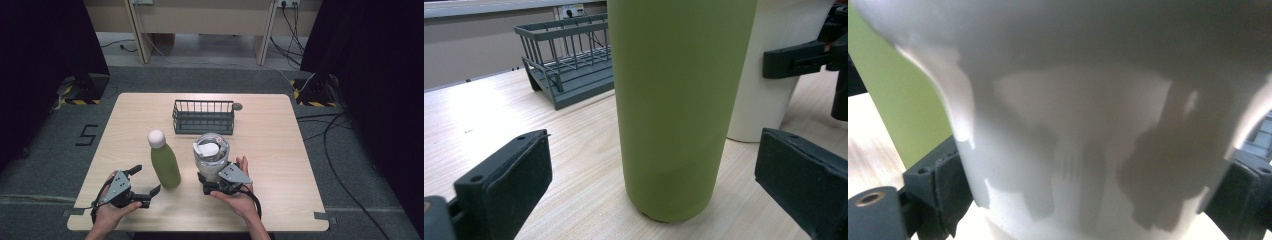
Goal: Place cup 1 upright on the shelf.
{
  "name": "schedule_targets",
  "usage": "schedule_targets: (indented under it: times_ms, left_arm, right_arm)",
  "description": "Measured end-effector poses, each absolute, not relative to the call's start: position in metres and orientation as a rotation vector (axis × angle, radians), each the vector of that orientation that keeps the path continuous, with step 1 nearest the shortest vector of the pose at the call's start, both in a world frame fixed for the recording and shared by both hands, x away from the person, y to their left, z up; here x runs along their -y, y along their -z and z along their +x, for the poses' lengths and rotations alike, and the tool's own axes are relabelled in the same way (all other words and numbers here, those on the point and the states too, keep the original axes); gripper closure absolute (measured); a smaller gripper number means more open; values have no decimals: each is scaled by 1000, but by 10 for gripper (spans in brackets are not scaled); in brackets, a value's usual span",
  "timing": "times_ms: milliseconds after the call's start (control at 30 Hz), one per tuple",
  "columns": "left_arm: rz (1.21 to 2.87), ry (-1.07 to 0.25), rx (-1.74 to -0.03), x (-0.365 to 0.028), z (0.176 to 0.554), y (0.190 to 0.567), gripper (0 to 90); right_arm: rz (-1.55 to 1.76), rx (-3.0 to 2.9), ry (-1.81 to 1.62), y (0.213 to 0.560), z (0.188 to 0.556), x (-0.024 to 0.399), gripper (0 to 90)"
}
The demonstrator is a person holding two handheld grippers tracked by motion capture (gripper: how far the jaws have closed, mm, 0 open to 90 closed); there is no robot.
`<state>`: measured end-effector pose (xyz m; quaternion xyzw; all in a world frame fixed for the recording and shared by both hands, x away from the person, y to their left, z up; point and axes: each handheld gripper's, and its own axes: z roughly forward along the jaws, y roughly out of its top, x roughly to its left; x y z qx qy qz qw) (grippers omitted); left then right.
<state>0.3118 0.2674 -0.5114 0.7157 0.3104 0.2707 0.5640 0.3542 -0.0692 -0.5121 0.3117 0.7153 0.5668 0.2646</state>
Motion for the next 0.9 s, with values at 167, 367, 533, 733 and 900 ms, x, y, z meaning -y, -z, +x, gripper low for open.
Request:
schedule_targets:
  times_ms: [167, 367, 533, 733, 900]
  left_arm:
    - [1684, -636, -731, -268, 311, 512, 10]
    - [1687, -635, -731, -268, 312, 512, 10]
    - [1686, -635, -733, -268, 312, 512, 10]
    - [1684, -635, -733, -268, 312, 512, 10]
    - [1682, -638, -734, -268, 311, 512, 10]
  right_arm:
    - [842, -1924, -1539, 514, 355, 69, 97]
    - [838, -1934, -1539, 512, 354, 70, 109]
    - [812, -1945, -1525, 510, 352, 71, 110]
    - [840, -1917, -1546, 502, 353, 74, 110]
    - [841, -1902, -1542, 493, 355, 77, 111]
